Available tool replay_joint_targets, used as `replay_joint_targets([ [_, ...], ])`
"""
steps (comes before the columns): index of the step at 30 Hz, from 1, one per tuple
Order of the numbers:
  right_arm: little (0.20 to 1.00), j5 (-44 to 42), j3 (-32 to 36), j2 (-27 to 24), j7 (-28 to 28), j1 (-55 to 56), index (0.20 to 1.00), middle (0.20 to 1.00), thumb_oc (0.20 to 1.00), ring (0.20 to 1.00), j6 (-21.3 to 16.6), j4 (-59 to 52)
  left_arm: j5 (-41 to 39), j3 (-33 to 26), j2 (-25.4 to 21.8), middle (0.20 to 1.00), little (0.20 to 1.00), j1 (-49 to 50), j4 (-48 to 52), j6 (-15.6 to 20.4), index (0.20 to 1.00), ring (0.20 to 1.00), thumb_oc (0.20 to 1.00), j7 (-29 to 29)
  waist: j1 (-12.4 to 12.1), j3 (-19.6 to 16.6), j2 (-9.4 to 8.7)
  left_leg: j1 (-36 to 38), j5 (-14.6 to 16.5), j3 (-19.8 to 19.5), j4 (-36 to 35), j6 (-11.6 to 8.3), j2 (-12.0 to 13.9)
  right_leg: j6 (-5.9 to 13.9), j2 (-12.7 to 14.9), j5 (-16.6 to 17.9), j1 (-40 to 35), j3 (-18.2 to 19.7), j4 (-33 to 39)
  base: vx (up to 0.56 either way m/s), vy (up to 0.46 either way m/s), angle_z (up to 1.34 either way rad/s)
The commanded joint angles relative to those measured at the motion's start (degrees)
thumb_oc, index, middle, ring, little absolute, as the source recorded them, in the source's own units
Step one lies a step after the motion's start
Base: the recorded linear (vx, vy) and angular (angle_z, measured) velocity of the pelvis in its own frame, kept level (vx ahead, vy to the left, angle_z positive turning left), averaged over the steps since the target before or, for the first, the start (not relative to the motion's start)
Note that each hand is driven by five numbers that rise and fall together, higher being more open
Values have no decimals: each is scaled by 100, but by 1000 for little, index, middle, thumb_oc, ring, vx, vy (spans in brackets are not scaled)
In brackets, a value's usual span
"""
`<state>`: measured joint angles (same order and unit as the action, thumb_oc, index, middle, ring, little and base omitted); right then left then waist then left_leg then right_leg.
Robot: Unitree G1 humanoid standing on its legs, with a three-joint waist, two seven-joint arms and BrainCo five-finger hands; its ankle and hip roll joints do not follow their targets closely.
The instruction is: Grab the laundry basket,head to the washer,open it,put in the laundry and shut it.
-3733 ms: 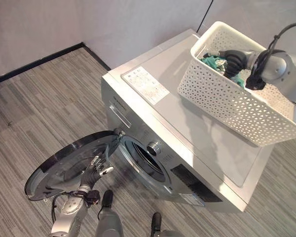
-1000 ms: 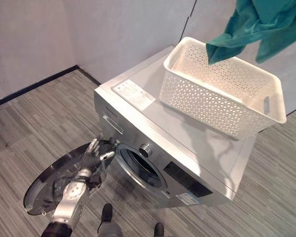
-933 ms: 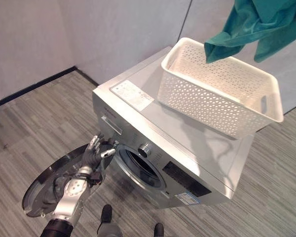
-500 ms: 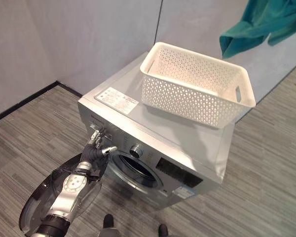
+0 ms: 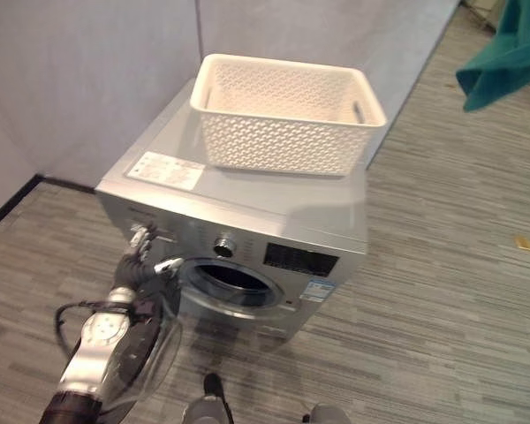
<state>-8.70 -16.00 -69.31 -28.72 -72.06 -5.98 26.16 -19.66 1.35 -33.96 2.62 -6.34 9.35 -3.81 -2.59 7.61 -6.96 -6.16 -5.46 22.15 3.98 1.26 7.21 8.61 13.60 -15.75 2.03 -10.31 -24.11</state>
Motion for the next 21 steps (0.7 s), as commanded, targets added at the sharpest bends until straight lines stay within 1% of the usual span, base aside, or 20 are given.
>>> replay_joint_targets([
  [1,200,-12,279,12,-28,-82,200,200,200,200,-84,-107,-69,-197,-312,1000,1000,-113,868,106,1000,1000,1000,150,-276,-300,-71,-660,932,-643,973,-214,-26,-114,-255,534,-1071,-92,1250,-202,-245,-28],
  [2,200,-13,287,12,-26,-74,200,200,200,200,-84,-109,-70,-200,-315,1000,1000,-109,876,100,1000,1000,1000,150,-271,-298,-68,-666,936,-653,985,-219,-18,-119,-265,538,-1079,-99,1260,-265,-281,-40],
  [3,200,-66,368,12,-24,99,200,200,200,200,-105,-180,-14,-200,-346,1000,1000,-114,1003,56,1000,1000,1000,163,-262,-220,-13,-838,598,-614,976,-271,126,-253,-442,423,-1090,-128,1502,-220,-191,-39],
  [4,200,-76,482,-24,21,294,200,200,200,200,-128,-353,43,-222,-371,1000,1000,-144,1099,19,1000,1000,1000,191,-261,-146,23,-1001,421,-707,1003,-351,200,-369,-604,303,-1117,-108,1634,-408,-316,-6],
  [5,200,-5,696,37,-8,606,200,200,200,200,-180,-825,100,-224,-386,1000,1000,-239,1315,-25,1000,1000,1000,187,-247,92,120,-1291,98,-983,1094,-525,313,-541,-820,211,-1022,-88,1668,-376,-250,19],
  [6,200,72,729,101,-40,660,200,200,200,200,-191,-1029,95,-189,-411,1000,1000,-340,1346,-21,1000,1000,1000,133,-277,226,131,-1370,-43,-1336,1156,-650,323,-611,-868,208,-898,-30,1583,-402,-170,31],
  [7,200,133,752,192,-32,684,200,200,200,200,-195,-1168,103,-184,-449,1000,1000,-430,1432,-27,1000,1000,1000,78,-324,335,129,-1419,-62,-1895,1224,-754,236,-647,-886,231,-746,42,1494,-236,-42,24],
  [8,200,142,778,192,-33,698,200,200,200,200,-185,-1187,103,-187,-453,1000,1000,-441,1438,-35,1000,1000,1000,74,-284,329,156,-1477,-110,-1955,1225,-753,244,-655,-918,252,-712,-4,1482,-179,-31,8],
  [9,200,130,778,425,55,822,200,200,200,200,-224,-1318,62,-187,-451,1000,1000,-476,1629,-76,1000,1000,1000,94,-237,317,133,-1168,273,-2631,1015,-712,139,-630,-885,243,-546,149,1369,-83,-14,8],
  [10,200,143,837,448,59,886,200,200,200,200,-211,-1358,59,-206,-469,1000,1000,-446,1660,-96,1000,1000,1000,96,-193,317,128,-1166,231,-2675,978,-707,132,-629,-893,251,-544,105,1350,-36,25,-1],
  [11,200,74,1050,572,94,1148,200,200,200,200,-235,-1467,-39,-140,-435,1000,1000,-444,1888,-191,1000,1000,1000,195,-32,207,261,-919,187,-2558,604,-647,340,-589,-919,226,-539,-8,1338,10,48,19],
  [12,200,103,1192,654,145,1402,200,200,200,200,-221,-1621,-84,-125,-427,1000,1000,-379,1966,-239,1000,1000,1000,215,-15,171,289,-844,94,-2541,502,-676,376,-601,-940,227,-526,15,1288,23,68,29],
  [13,200,165,1200,751,194,1573,200,200,200,200,-215,-1771,-190,-101,-353,1000,1000,-358,2034,-263,1000,1000,1000,202,-5,162,319,-804,87,-2595,456,-691,351,-598,-930,226,-514,56,1276,6,42,38],
  [15,200,289,1482,929,251,2077,200,200,200,200,-140,-2077,-345,52,-229,1000,1000,-401,2138,-356,1000,1000,1000,237,58,107,360,-715,36,-2550,340,-711,366,-606,-922,237,-558,45,1300,17,34,-4],
  [16,200,340,1632,1086,296,2391,200,200,200,200,-108,-2301,-423,204,-160,1000,1000,-489,2199,-405,1000,1000,1000,223,63,68,364,-646,-13,-2502,266,-729,383,-597,-921,264,-587,50,1331,16,43,-26],
  [17,200,390,1729,1356,338,2647,200,200,200,200,-106,-2456,-618,520,11,1000,1000,-519,2487,-486,1000,1000,1000,292,79,16,406,-476,-22,-2462,131,-712,388,-569,-901,309,-624,157,1411,1,43,-20],
  [21,200,382,1807,1809,346,2973,200,200,200,200,-116,-2594,-794,858,145,1000,1000,-614,2666,-550,1000,1000,1000,397,139,15,492,-301,-35,-2292,78,-700,450,-562,-891,341,-652,301,1450,-28,19,-31],
])
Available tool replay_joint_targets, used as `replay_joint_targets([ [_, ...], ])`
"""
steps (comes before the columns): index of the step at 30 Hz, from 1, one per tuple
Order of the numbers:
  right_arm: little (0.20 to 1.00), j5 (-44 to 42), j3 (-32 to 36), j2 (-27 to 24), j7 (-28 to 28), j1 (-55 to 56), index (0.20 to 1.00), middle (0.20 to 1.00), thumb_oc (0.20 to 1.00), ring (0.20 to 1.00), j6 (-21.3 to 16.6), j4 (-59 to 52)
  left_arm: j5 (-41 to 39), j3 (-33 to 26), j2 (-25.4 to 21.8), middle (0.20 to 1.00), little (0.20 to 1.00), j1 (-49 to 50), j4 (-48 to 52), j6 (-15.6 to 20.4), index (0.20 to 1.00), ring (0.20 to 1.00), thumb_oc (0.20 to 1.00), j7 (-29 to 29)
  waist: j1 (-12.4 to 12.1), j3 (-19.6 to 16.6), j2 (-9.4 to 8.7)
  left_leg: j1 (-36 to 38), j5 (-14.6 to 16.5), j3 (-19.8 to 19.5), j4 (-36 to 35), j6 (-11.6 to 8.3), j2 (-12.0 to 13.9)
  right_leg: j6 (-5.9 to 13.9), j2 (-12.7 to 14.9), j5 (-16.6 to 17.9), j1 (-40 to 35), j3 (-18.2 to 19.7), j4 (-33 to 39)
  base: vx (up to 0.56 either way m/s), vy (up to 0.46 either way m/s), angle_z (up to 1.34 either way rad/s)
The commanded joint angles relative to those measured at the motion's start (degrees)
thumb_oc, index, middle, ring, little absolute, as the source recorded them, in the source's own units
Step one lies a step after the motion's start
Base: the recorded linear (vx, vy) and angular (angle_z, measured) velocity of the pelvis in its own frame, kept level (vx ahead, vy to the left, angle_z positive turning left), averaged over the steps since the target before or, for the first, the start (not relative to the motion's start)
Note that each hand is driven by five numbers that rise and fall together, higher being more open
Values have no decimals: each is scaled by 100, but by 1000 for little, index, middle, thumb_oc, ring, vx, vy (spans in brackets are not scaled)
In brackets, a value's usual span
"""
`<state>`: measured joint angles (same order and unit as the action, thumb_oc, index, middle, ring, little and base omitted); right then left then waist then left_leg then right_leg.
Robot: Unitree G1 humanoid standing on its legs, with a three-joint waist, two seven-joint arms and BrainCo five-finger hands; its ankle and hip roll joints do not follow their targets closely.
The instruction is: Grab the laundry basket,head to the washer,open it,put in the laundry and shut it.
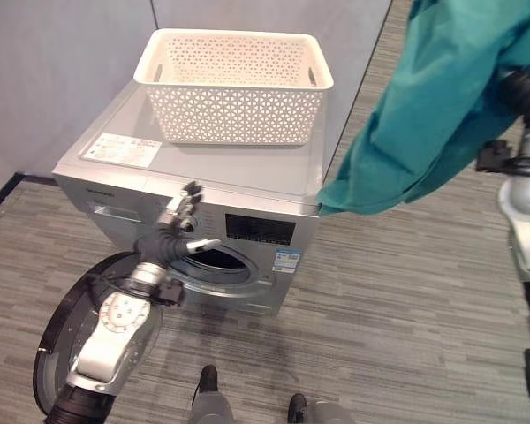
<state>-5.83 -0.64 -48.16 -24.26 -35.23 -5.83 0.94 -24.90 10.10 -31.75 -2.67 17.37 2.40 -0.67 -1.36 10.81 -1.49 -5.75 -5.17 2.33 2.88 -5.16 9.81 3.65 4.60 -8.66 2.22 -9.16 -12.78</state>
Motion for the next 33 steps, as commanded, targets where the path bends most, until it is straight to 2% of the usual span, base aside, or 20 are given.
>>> replay_joint_targets([
  [1,200,126,278,-221,-86,-628,200,200,200,200,-124,-147,-300,58,-65,1000,1000,-133,317,131,1000,1000,1000,100,34,-302,-35,-324,-78,-285,186,-61,204,-77,0,-372,-679,228,320,-35,0,-18],
  [9,200,113,553,111,153,177,200,200,200,200,-154,-658,-249,490,90,1000,1000,-439,183,5,1000,1000,1000,233,176,-286,69,-162,-308,-228,42,-139,408,-194,-201,-441,-710,368,291,-46,-41,-8],
  [12,200,-50,343,209,295,177,200,200,200,200,-185,-781,-548,791,227,1000,1000,-624,25,8,1000,1000,1000,214,289,-279,118,-68,-501,-189,-174,-187,575,-262,-374,-466,-640,470,255,-76,-92,-10],
  [16,200,-99,115,234,294,200,200,200,200,200,-182,-948,-1279,1507,670,1000,1000,-1273,-557,15,1000,1000,1000,55,464,-279,160,-48,-622,-132,-244,-201,687,-331,-516,-468,-645,490,210,-32,-68,-15],
  [24,200,-145,-169,86,133,-27,200,200,200,200,-178,-1028,-1490,2293,1420,1000,1000,-2608,-1827,89,1000,1000,1000,-375,651,-428,212,34,-715,-17,-441,-282,640,-291,-491,-413,-707,417,263,-2,-4,1],
  [33,200,-269,-499,202,105,-310,200,200,200,200,-149,-1048,-1507,2345,1891,1000,1000,-3422,-2667,199,1000,1000,1000,-797,729,-535,303,180,-722,113,-574,-332,594,-221,-388,-337,-769,427,357,-1,3,-1],
])
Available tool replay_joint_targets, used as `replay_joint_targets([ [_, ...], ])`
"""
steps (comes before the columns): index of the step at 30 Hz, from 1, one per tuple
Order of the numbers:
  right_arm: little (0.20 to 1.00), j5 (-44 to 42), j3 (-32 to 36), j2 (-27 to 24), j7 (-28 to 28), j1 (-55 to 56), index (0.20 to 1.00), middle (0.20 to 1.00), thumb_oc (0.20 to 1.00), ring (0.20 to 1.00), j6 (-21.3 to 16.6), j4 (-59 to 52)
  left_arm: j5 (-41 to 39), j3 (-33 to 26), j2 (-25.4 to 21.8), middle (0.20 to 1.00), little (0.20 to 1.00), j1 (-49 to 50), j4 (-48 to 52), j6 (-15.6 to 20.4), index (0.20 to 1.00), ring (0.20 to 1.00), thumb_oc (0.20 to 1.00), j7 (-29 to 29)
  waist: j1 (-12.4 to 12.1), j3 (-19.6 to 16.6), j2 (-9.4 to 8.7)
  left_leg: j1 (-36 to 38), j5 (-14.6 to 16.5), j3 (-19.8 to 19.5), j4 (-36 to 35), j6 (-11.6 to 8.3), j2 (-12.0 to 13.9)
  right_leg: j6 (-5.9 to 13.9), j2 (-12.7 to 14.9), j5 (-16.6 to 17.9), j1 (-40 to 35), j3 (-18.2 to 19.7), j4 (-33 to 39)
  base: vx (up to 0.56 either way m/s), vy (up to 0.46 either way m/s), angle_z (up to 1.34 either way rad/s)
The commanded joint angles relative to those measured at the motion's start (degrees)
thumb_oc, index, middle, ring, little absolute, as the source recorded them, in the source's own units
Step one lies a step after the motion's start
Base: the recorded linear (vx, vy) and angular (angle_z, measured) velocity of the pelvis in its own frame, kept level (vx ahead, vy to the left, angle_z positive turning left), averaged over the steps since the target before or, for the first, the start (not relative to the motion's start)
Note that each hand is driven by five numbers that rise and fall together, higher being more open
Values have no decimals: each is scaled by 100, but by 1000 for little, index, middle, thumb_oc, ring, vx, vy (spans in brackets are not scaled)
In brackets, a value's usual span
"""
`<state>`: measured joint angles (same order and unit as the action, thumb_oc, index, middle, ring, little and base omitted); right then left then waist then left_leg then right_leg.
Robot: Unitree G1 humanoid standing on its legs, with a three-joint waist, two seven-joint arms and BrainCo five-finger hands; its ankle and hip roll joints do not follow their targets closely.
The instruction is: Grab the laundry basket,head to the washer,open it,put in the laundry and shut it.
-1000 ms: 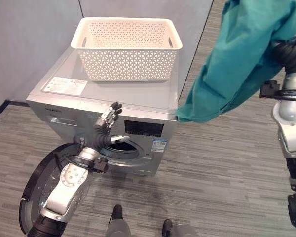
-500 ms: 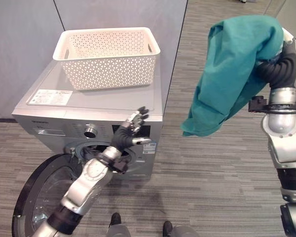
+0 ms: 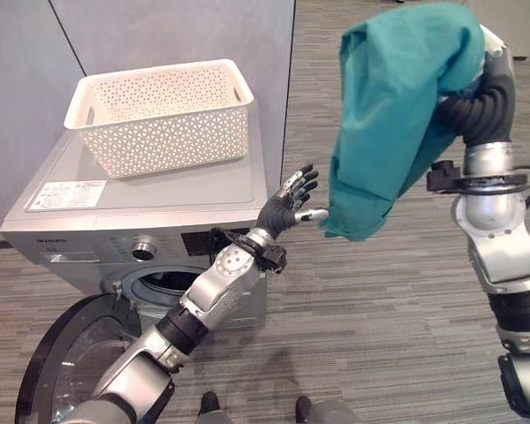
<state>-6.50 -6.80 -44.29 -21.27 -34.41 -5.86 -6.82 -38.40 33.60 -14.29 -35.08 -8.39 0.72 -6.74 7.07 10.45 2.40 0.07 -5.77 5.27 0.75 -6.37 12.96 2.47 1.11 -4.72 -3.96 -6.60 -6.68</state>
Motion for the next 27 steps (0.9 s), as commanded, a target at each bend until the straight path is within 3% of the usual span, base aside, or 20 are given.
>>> replay_joint_targets([
  [1,200,-247,66,-132,-160,-368,200,200,200,200,-133,-317,-188,8,205,1000,1000,-376,-232,381,1000,1000,1000,-268,-93,-523,-67,-381,-660,-158,-368,-218,276,-90,-29,-727,-162,181,-230,0,0,0],
  [10,200,-381,-49,-9,-83,-411,200,200,200,200,-153,-541,-61,91,457,1000,1000,-1138,-673,464,1000,1000,1000,-494,16,-631,1,-283,-646,-82,-464,-218,228,-30,40,-719,-224,226,-157,3,2,-2],
  [27,200,-391,-208,202,-254,-601,200,200,200,200,-108,-542,-428,240,879,1000,1000,-1611,-840,619,1000,1000,1000,-652,156,-675,75,-293,-609,36,-489,-245,204,26,126,-644,-272,253,-12,4,0,0],
])
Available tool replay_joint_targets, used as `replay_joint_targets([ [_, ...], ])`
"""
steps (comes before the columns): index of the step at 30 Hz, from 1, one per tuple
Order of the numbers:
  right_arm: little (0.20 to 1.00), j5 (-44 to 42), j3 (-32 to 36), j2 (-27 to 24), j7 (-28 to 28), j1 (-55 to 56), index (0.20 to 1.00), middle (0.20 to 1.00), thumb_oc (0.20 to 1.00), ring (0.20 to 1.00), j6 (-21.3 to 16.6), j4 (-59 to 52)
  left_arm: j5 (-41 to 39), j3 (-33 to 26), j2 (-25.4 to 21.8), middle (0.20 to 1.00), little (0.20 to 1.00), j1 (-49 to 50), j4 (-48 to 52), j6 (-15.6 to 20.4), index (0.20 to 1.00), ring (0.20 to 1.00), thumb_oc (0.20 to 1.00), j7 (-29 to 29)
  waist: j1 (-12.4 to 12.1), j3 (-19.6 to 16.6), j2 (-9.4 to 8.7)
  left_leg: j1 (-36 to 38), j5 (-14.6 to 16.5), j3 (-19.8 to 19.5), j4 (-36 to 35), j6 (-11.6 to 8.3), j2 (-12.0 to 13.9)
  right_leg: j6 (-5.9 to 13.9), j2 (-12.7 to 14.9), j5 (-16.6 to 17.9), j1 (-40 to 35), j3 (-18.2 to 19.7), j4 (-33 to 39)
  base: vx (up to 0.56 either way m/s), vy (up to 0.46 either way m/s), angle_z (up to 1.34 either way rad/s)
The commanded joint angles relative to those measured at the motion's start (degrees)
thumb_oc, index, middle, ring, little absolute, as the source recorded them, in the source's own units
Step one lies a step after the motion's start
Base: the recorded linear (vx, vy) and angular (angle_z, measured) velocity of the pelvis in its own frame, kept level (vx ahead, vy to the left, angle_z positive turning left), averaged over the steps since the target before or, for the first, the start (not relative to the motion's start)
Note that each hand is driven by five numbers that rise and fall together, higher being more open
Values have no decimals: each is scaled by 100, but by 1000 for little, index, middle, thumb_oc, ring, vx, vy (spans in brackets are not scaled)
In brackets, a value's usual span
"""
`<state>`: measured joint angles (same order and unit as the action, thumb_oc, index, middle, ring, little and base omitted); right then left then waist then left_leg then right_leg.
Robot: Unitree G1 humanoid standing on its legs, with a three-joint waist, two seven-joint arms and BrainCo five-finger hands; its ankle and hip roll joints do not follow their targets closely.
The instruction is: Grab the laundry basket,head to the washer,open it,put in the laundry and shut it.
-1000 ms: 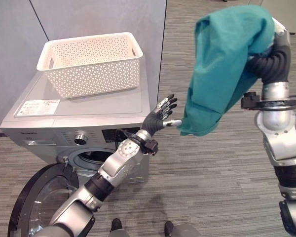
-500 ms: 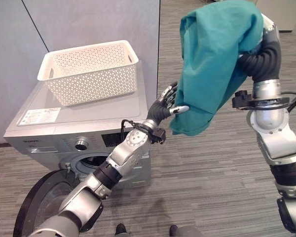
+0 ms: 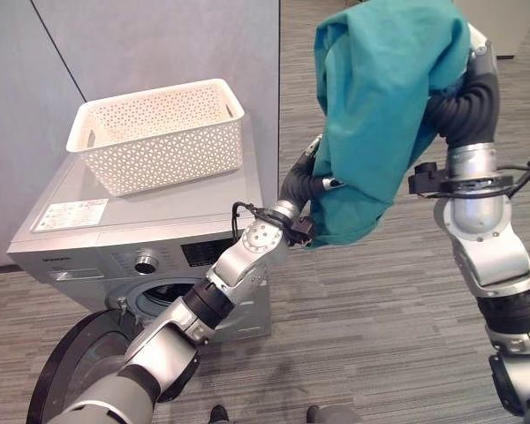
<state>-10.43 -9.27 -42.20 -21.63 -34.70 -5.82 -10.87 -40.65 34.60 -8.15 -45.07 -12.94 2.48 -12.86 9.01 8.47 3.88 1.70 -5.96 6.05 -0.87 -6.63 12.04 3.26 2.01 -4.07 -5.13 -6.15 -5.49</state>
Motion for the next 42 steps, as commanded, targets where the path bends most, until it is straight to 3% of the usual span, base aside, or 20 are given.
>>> replay_joint_targets([
  [1,200,15,39,-6,-218,-569,200,200,200,200,-94,-106,-236,143,287,1000,1000,-611,-388,442,1000,1000,1000,-26,-37,-484,-80,-453,-583,-36,-325,-218,295,-42,48,-697,-167,197,-109,43,0,0],
  [12,200,-468,-365,7,-161,-796,200,200,200,200,55,318,-276,164,495,1000,1000,-426,-435,467,1000,1000,1000,-116,-19,-488,-158,-407,-503,90,-334,-217,292,13,135,-634,-204,229,-1,10,3,1],
  [13,200,-529,-419,61,-156,-820,200,200,200,200,53,312,-373,174,546,570,570,-403,-451,465,570,570,570,-102,-10,-490,-161,-408,-502,110,-342,-218,297,15,140,-630,-200,237,1,0,0,0],
  [14,200,-574,-466,102,-162,-845,200,200,200,200,41,322,-449,184,568,200,200,-384,-456,478,200,200,200,-90,-2,-488,-166,-405,-496,125,-347,-217,298,23,145,-622,-190,236,1,11,10,-4],
  [22,200,-841,-763,505,-72,-915,200,200,200,200,23,389,-595,54,517,200,200,-20,-225,590,200,200,200,-109,7,-456,-229,-287,-456,356,-395,-179,345,50,145,-617,-30,393,-116,10,10,-13],
  [28,200,-1104,-930,425,121,-841,200,200,200,200,20,422,-437,-37,461,200,200,84,-136,650,200,200,200,-179,1,-463,-276,-278,-479,386,-413,-187,368,45,126,-636,-23,367,-140,6,-5,-9],
  [29,332,-1107,-932,423,123,-843,332,332,332,332,17,426,-435,-38,462,200,200,85,-135,650,200,200,200,-180,3,-463,-275,-279,-479,385,-413,-187,368,45,125,-636,-24,366,-140,0,0,0],
  [30,780,-1321,-968,363,199,-770,780,780,780,780,-25,354,-402,-42,482,200,200,124,-121,663,200,200,200,-203,1,-465,-288,-283,-487,384,-413,-195,373,43,124,-638,-36,352,-131,0,0,0],
  [31,1000,-1423,-1009,271,238,-758,1000,1000,1000,1000,-29,373,-370,-50,481,200,200,128,-118,673,200,200,200,-215,-5,-471,-300,-286,-491,386,-413,-199,372,42,122,-638,-44,341,-126,0,0,0],
  [35,1000,-2074,-1010,-89,444,-590,1000,1000,1000,1000,-134,397,-319,-114,431,200,200,159,-105,658,200,200,200,-203,16,-475,-314,-288,-514,402,-413,-215,380,49,118,-629,-42,319,-124,-3,0,1],
  [37,1000,-2571,-880,-552,654,-357,1000,1000,1000,1000,-164,444,-314,-182,349,200,200,213,-81,639,200,200,200,-133,56,-482,-327,-289,-527,414,-413,-228,394,56,117,-625,-43,309,-111,0,0,0],
  [42,1000,-3018,-167,-1128,945,449,1000,1000,1000,1000,-187,666,-262,-344,216,200,200,367,-7,621,200,200,200,32,143,-497,-318,-290,-529,447,-413,-247,406,72,122,-624,-47,309,-85,-11,-2,2],
])
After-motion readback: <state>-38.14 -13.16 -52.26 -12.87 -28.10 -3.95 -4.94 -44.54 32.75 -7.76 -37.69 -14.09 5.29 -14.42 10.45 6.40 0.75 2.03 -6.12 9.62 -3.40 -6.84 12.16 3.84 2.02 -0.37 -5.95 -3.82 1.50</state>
